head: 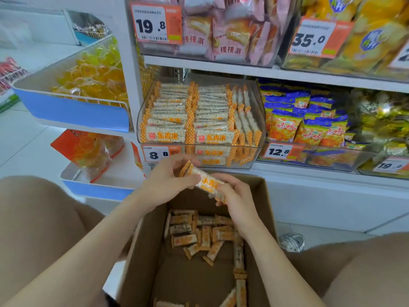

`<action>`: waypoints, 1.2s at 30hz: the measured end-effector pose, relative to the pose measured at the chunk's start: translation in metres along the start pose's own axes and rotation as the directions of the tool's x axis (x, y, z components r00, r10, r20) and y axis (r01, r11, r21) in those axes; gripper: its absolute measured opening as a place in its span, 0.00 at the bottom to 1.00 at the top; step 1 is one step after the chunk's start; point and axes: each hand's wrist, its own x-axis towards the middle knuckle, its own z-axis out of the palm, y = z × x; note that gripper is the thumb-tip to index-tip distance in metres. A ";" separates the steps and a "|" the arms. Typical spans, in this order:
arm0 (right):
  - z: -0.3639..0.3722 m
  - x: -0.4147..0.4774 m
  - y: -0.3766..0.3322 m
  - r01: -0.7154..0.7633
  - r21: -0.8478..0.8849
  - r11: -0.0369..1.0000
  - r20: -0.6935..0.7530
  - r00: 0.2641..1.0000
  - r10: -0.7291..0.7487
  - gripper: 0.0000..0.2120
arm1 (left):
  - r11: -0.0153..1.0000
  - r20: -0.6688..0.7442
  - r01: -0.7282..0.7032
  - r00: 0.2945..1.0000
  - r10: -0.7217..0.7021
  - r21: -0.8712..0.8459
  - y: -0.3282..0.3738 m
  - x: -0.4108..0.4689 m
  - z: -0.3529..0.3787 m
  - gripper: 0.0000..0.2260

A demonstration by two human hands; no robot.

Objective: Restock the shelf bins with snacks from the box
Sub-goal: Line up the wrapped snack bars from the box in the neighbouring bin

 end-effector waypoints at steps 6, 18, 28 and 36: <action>0.008 0.010 -0.072 0.276 -0.235 0.932 0.064 0.961 -0.268 0.14 | 0.977 -0.013 -0.203 0.979 0.205 0.066 0.049 0.007 -0.041 0.14; 0.065 0.174 -0.126 0.316 -0.747 0.585 -0.021 0.868 -0.495 0.20 | 0.471 -0.197 0.013 0.918 0.343 0.882 0.006 0.093 -0.073 0.28; 0.115 0.277 -0.144 0.167 -0.897 0.410 -0.006 0.921 -0.389 0.09 | 0.348 -0.180 0.093 0.957 0.227 0.933 -0.003 0.102 -0.071 0.30; 0.116 0.301 -0.145 0.128 -0.908 0.399 0.003 0.954 -0.299 0.27 | 0.350 -0.189 0.102 0.955 0.227 0.931 -0.001 0.102 -0.070 0.30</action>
